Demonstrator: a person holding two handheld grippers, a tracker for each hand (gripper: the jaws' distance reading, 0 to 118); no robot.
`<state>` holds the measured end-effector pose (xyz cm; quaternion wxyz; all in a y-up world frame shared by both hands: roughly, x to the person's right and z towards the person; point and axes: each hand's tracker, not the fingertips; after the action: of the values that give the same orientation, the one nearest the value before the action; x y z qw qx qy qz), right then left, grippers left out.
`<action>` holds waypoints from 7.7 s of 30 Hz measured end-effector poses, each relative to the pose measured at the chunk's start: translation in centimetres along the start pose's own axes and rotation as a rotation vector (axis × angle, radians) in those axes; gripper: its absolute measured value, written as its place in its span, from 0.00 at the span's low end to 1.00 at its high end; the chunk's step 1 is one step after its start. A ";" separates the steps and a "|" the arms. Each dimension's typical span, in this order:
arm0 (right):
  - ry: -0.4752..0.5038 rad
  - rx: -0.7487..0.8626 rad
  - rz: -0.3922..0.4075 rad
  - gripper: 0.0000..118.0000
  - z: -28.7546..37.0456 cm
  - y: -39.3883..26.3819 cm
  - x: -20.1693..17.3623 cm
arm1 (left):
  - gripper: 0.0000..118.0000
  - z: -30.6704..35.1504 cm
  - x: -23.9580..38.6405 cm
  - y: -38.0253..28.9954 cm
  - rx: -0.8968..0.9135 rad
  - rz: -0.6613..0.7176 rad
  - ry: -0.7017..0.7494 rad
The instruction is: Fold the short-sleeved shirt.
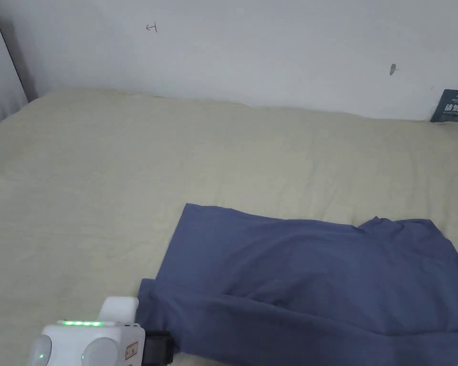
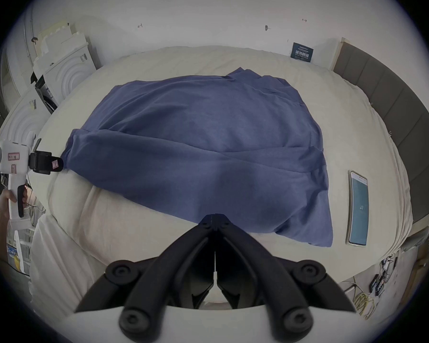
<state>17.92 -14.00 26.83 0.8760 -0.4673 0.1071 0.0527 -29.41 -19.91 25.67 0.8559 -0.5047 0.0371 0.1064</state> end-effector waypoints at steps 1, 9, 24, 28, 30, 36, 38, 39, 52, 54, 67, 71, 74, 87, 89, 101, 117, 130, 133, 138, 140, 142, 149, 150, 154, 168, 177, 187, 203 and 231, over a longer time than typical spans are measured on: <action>-0.004 -0.004 0.001 0.03 0.0 0.0 0.0 | 0.90 -0.3 0.1 0.0 -0.010 0.011 -0.010; -0.010 -0.051 0.007 0.03 -0.4 -1.3 0.5 | 0.05 1.2 0.7 -0.6 0.045 0.035 -0.056; -0.019 0.008 -0.330 0.79 0.7 -4.1 9.4 | 0.05 3.6 2.2 -0.2 0.042 -0.011 -0.029; -0.101 -0.028 -0.362 0.79 -0.9 -4.2 12.3 | 0.05 4.1 2.9 0.0 0.030 -0.042 -0.021; -0.146 -0.036 -0.326 0.79 -1.9 -3.8 13.1 | 0.05 4.3 3.1 0.1 0.029 -0.046 -0.022; -0.104 -0.125 -0.335 0.78 -5.8 -2.7 14.4 | 0.05 4.3 2.8 0.4 0.011 -0.020 -0.029; -0.102 -0.125 -0.330 0.74 -6.4 -2.9 13.9 | 0.05 4.3 3.0 0.5 0.005 -0.017 -0.027; -0.124 -0.112 -0.306 0.62 -6.0 -2.9 13.4 | 0.05 4.4 3.1 0.5 0.003 -0.018 -0.025; -0.091 -0.065 -0.310 0.11 -3.0 -2.8 12.3 | 0.05 6.9 3.1 0.7 0.019 -0.077 -0.024; -0.079 -0.059 -0.319 0.11 -1.9 -3.0 13.0 | 0.05 7.5 2.7 0.3 0.029 -0.056 -0.050; -0.081 -0.080 -0.319 0.11 3.1 -8.0 12.9 | 0.05 9.9 1.5 -5.8 -0.024 -0.068 -0.065; -0.059 -0.084 -0.348 0.36 2.4 -9.4 13.2 | 0.22 9.5 1.2 -6.8 -0.049 -0.035 -0.082; -0.091 -0.078 -0.355 0.89 2.6 -9.4 13.5 | 0.81 9.3 0.9 -6.7 -0.048 0.008 -0.053; 0.003 0.202 -0.348 0.88 8.5 -2.0 12.0 | 0.72 13.5 3.2 -1.1 0.188 0.022 -0.121; 0.031 0.217 -0.314 0.83 8.3 -0.4 11.0 | 0.53 13.5 4.9 0.0 0.213 -0.016 -0.113; 0.011 0.161 -0.188 0.03 -2.0 9.3 7.8 | 0.00 8.1 10.4 4.9 0.186 -0.148 -0.082; -0.112 -0.071 -0.246 0.94 -19.4 24.3 19.6 | 0.00 2.8 8.8 11.0 0.121 -0.099 -0.054; -0.100 -0.132 -0.232 0.87 -24.5 24.3 19.6 | 0.00 0.0 6.7 11.1 0.066 -0.059 -0.039; -0.114 -0.129 -0.184 0.60 -23.8 24.3 19.0 | 0.00 0.0 7.4 11.0 0.061 -0.056 -0.041; -0.123 -0.125 -0.152 0.05 -21.9 25.0 17.1 | 0.00 0.0 7.6 10.9 0.054 -0.065 -0.047; -0.121 -0.122 -0.150 0.05 -21.1 24.8 16.9 | 0.00 0.0 7.2 10.9 0.056 -0.071 -0.048; -0.106 -0.096 -0.165 0.05 -20.3 25.3 17.3 | 0.00 0.2 6.9 11.1 0.057 -0.073 -0.043; -0.092 -0.068 -0.155 0.05 -18.0 25.8 17.3 | 0.18 0.3 5.8 12.8 0.082 -0.023 -0.053; -0.086 -0.058 -0.155 0.05 -18.0 25.9 17.4 | 0.40 0.0 5.5 13.4 0.072 -0.008 -0.051; -0.082 -0.045 -0.129 0.05 -17.3 26.3 16.9 | 0.87 -1.0 5.4 15.4 0.076 -0.013 -0.013; -0.075 -0.038 -0.078 0.05 -16.2 26.3 14.6 | 0.86 -7.9 4.5 23.9 -0.004 -0.036 0.093; -0.072 -0.039 -0.073 0.05 -15.7 26.4 14.4 | 0.78 -11.1 5.4 23.3 -0.106 -0.083 0.057; -0.052 -0.030 -0.090 0.05 -15.3 26.7 14.2 | 0.01 -9.8 4.1 23.9 -0.102 -0.128 0.069; -0.040 0.053 -0.066 0.05 -5.6 24.8 14.7 | 0.01 2.0 3.3 21.4 0.035 -0.081 -0.049; -0.016 -0.203 -0.141 0.65 1.2 -3.8 12.2 | 0.56 6.6 -1.0 -1.2 -0.072 0.030 -0.070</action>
<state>30.63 -15.19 27.67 0.8265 -0.5596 0.0611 0.0052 -30.42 -14.85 30.14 0.8363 -0.5305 0.0106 0.1379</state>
